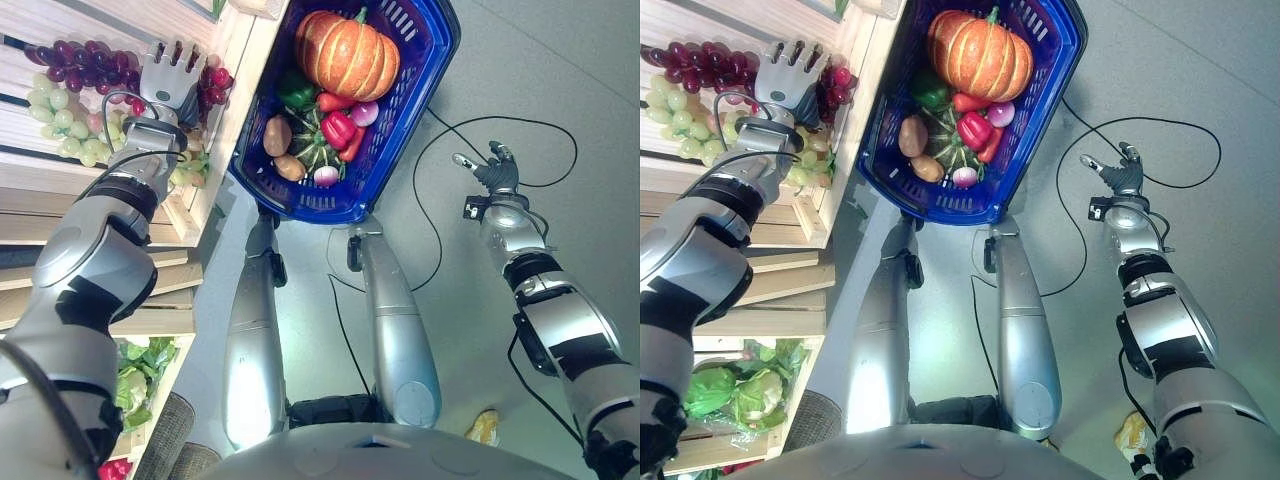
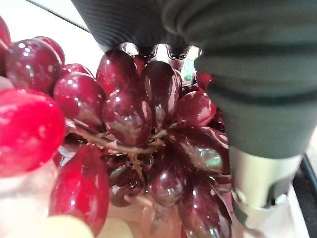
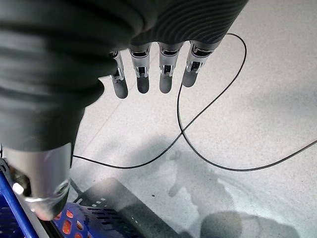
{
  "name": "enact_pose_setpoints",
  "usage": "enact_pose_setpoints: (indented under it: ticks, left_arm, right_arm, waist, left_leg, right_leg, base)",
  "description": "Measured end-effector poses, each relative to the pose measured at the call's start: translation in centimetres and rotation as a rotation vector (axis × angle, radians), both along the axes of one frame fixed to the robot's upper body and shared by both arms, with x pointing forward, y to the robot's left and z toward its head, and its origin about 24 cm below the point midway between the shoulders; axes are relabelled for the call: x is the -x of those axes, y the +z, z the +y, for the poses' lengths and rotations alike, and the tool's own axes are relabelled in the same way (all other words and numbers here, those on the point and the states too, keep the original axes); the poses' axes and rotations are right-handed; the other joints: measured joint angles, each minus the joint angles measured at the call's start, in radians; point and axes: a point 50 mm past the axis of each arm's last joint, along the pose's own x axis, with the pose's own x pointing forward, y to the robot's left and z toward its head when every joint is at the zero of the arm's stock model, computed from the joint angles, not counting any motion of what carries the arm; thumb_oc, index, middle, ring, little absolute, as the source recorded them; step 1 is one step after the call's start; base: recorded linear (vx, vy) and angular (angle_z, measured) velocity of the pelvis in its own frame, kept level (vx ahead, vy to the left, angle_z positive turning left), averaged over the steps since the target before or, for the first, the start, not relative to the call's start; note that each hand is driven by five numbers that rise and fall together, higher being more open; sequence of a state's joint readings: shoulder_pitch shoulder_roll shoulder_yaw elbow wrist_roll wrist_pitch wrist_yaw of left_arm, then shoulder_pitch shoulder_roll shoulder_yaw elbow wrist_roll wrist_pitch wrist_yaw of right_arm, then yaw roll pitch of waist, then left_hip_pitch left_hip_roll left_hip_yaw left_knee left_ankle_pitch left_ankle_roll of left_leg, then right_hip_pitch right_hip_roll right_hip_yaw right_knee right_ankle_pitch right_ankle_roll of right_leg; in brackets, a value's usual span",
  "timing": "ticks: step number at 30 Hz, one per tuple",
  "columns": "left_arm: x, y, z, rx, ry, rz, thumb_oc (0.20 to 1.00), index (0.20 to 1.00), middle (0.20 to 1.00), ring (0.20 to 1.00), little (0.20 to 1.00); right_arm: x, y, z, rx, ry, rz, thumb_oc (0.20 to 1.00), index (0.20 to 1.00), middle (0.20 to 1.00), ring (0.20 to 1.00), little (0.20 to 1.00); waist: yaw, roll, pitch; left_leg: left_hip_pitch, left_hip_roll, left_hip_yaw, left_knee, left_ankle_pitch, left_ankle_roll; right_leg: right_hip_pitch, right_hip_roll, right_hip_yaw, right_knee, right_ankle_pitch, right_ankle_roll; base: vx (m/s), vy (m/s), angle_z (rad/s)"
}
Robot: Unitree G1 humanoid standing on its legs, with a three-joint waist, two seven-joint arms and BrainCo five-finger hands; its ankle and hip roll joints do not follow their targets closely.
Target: Pick up fruits and vegetables into the basket
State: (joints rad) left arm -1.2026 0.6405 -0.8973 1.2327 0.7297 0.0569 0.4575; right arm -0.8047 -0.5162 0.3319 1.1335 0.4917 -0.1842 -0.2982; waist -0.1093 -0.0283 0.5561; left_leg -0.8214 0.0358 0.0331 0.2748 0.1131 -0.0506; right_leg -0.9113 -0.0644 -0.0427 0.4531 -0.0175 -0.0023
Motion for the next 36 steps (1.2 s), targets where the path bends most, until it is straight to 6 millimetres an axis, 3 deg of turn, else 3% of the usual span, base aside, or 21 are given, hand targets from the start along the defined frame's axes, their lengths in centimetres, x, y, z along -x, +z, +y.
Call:
enact_pose_setpoints:
  ticks: [5, 6, 7, 8, 28, 30, 36]
  left_arm:
    - [-0.1, 0.3, -0.1, -0.022, 0.020, -0.014, 1.000, 1.000, 1.000, 1.000, 1.000]
    - [-0.1, 0.3, -0.1, -0.024, 0.021, -0.015, 0.928, 0.928, 0.928, 0.928, 0.928]
    - [-0.1, 0.3, -0.1, -0.037, 0.026, -0.015, 0.526, 0.526, 0.526, 0.526, 0.526]
    - [-0.1, 0.3, -0.2, -0.045, 0.029, -0.017, 0.200, 0.200, 0.200, 0.200, 0.200]
    - [-0.2, 0.7, 0.2, -0.007, 0.085, -0.016, 0.200, 0.200, 0.200, 0.200, 0.200]
    - [-0.1, 0.3, 0.5, 0.135, 0.089, -0.018, 0.200, 0.200, 0.200, 0.200, 0.200]
    - [0.3, 0.6, 1.8, 0.997, -0.015, -0.177, 0.200, 0.200, 0.200, 0.200, 0.200]
  right_arm:
    - [-0.3, 0.5, 0.2, 0.006, 0.007, -0.011, 1.000, 1.000, 1.000, 1.000, 1.000]
    - [-0.3, 0.5, 0.3, 0.010, 0.011, -0.012, 1.000, 1.000, 1.000, 1.000, 1.000]
    - [-0.4, 0.6, 0.4, 0.013, 0.015, -0.014, 1.000, 1.000, 1.000, 1.000, 1.000]
    - [-0.5, 0.8, 0.4, 0.013, 0.016, -0.020, 1.000, 1.000, 1.000, 1.000, 1.000]
    - [-0.6, 1.2, 0.6, 0.016, 0.025, -0.044, 1.000, 1.000, 1.000, 1.000, 1.000]
    - [-0.6, 1.2, 0.6, 0.016, 0.026, -0.044, 1.000, 1.000, 1.000, 1.000, 1.000]
    - [-0.5, 1.0, 0.8, -0.008, 0.032, -0.060, 1.000, 1.000, 1.000, 1.000, 1.000]
  waist:
    - [-0.001, 0.000, 0.000]
    - [-0.001, 0.000, 0.000]
    - [-0.001, 0.000, 0.000]
    - [-0.001, 0.000, 0.000]
    - [-0.002, 0.000, -0.001]
    - [-0.001, 0.001, -0.001]
    - [0.005, 0.001, -0.001]
  left_leg:
    - [-0.011, 0.002, -0.002, 0.001, 0.000, -0.001]
    - [-0.011, 0.003, -0.004, 0.001, 0.001, -0.002]
    - [-0.011, 0.003, -0.006, 0.001, 0.001, -0.003]
    - [-0.012, 0.004, -0.008, 0.001, 0.002, -0.004]
    - [-0.001, 0.012, -0.010, 0.002, 0.007, -0.011]
    - [0.007, 0.013, -0.010, 0.001, 0.007, -0.011]
    - [0.013, 0.013, -0.011, 0.001, 0.008, -0.012]
  right_leg:
    - [-0.009, 0.002, -0.002, 0.000, 0.000, 0.000]
    - [-0.008, 0.003, -0.004, 0.000, 0.000, 0.000]
    - [-0.008, 0.003, -0.006, 0.000, 0.000, 0.000]
    - [-0.008, 0.003, -0.008, 0.000, 0.000, 0.000]
    - [0.002, 0.007, -0.019, 0.002, 0.003, -0.005]
    - [0.009, 0.007, -0.019, 0.002, 0.003, -0.005]
    - [0.013, 0.007, -0.018, 0.009, 0.005, -0.007]
  base:
    - [0.00, 0.000, 0.00]
    - [0.00, 0.000, 0.00]
    - [0.00, 0.000, 0.00]
    - [0.00, 0.000, 0.00]
    - [0.00, 0.000, 0.00]
    - [0.00, 0.000, 0.00]
    - [0.00, 0.000, 0.00]
